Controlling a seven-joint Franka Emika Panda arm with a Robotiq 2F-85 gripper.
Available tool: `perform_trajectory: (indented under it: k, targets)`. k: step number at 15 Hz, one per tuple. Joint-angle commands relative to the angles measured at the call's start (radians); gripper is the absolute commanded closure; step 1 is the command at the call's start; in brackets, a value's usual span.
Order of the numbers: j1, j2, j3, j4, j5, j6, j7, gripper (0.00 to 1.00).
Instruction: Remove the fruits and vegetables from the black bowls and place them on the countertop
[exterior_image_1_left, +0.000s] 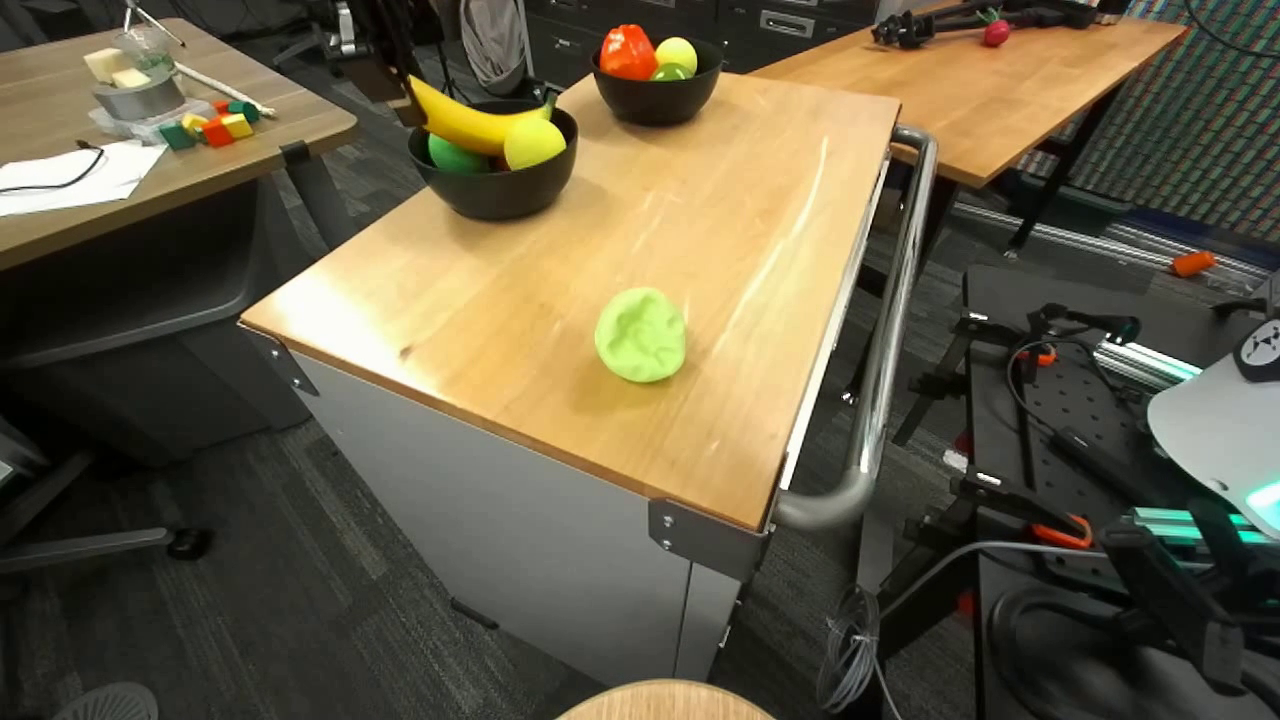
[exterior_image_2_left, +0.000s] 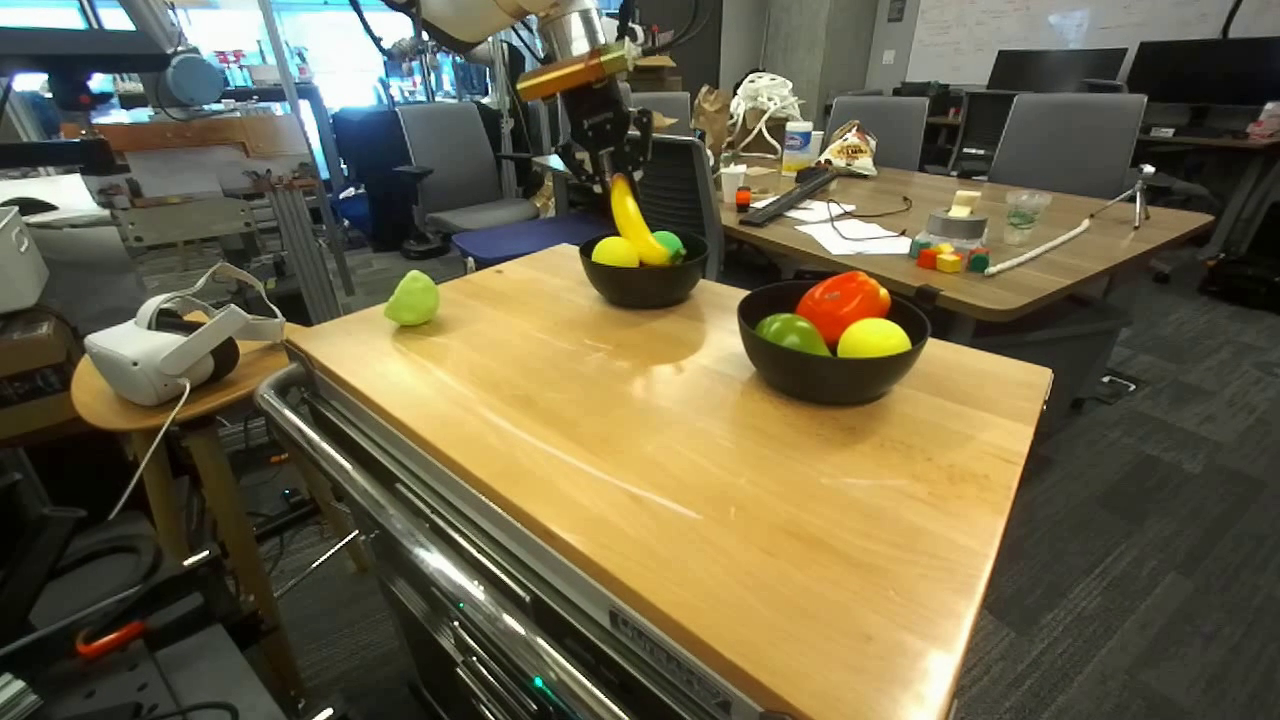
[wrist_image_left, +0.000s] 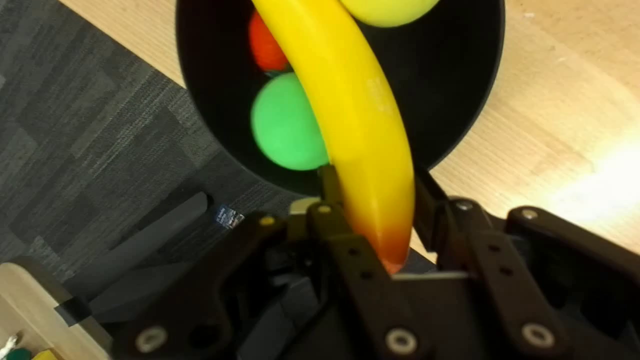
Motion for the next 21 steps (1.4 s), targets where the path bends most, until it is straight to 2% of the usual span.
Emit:
perform_trajectory:
  k: [1, 6, 11, 15, 21]
  targets:
    - [0.044, -0.016, -0.034, 0.092, -0.049, -0.115, -0.059, 0.86]
    - [0.053, -0.057, -0.023, 0.109, -0.08, -0.263, -0.075, 0.86]
    - [0.008, -0.114, 0.006, 0.036, 0.004, -0.364, -0.047, 0.86]
    - [-0.015, -0.142, 0.02, -0.049, 0.081, -0.357, -0.057, 0.86]
    - [0.007, -0.189, 0.053, -0.238, 0.134, -0.296, -0.002, 0.86]
